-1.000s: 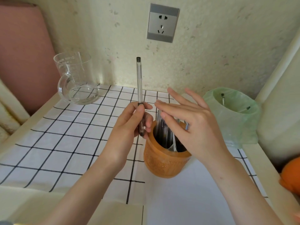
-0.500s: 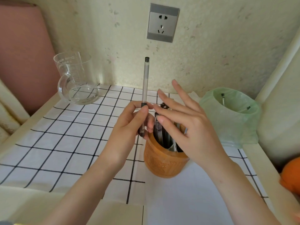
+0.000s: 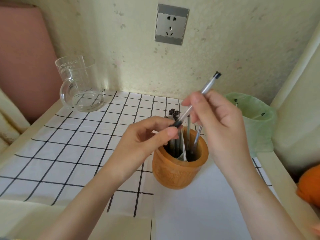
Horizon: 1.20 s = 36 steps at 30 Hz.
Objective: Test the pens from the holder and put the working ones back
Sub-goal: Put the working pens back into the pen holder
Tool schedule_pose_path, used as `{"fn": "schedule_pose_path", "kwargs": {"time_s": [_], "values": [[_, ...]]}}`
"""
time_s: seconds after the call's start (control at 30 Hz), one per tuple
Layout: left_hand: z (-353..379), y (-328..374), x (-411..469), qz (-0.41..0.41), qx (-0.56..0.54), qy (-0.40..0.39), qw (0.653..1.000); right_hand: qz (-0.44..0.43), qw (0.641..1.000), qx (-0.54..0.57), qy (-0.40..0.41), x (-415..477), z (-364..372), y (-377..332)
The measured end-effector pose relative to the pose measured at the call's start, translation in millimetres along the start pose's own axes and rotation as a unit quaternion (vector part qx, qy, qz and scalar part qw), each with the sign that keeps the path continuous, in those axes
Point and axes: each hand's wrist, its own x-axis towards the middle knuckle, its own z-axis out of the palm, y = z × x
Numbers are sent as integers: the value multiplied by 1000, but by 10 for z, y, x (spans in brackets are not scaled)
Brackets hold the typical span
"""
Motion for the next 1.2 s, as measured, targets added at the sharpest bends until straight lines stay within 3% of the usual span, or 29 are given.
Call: {"fn": "schedule_pose_path", "kwargs": {"time_s": [0.13, 0.33, 0.53, 0.83, 1.0, 1.2], "values": [[12, -22, 35, -6, -42, 73, 996, -6, 999, -16, 51, 11, -58, 26], [45, -57, 48, -14, -15, 128, 992, -15, 998, -52, 36, -10, -44, 10], [15, -127, 43, -11, 75, 121, 990, 20, 970, -210, -118, -75, -8, 134], [42, -114, 22, 12, 113, 122, 986, -143, 938, -293, -114, -29, -9, 228], [38, -127, 13, 4, 101, 134, 986, -151, 937, -285, -136, -51, -10, 301], [-7, -131, 0, -24, 114, 137, 984, -180, 906, -339, -181, -54, -58, 278]]}}
